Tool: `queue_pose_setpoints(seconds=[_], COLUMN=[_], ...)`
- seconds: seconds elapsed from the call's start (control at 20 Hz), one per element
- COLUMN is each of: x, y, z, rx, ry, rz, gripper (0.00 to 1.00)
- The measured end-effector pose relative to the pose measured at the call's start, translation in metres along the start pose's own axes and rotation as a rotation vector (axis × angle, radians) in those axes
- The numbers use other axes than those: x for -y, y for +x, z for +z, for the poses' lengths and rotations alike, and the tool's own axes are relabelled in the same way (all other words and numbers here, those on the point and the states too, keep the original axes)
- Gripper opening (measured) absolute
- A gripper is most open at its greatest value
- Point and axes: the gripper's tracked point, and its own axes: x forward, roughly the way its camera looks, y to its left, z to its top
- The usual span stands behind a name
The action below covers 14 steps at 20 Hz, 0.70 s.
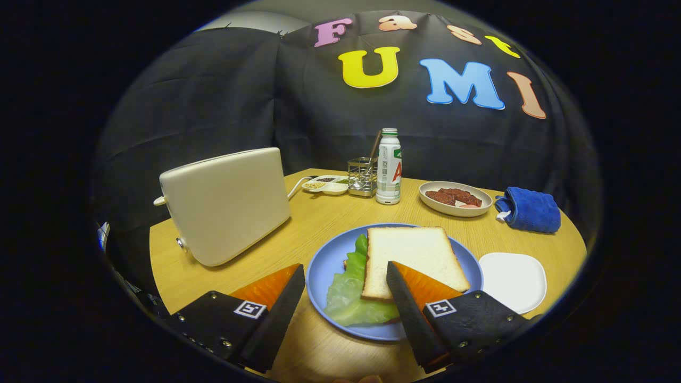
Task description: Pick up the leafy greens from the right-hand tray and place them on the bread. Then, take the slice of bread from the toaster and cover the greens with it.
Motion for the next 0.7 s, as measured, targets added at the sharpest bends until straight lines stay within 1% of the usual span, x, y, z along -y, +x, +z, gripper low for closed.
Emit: queue_pose_setpoints(seconds=[0.2, 0.3, 0.45, 0.6, 0.7], x=[0.004, 0.004, 0.01, 0.038, 0.066], y=[-0.007, -0.008, -0.017, -0.031, -0.045], z=[0.009, 0.009, 0.031, 0.063, 0.084], rx=[0.07, 0.069, 0.116, 0.19, 0.24], ry=[0.028, 0.033, 0.034, 0.018, 0.01], rz=[-0.016, -0.01, -0.014, -0.068, -0.136], gripper=[0.95, 0.95, 0.95, 0.95, 0.95])
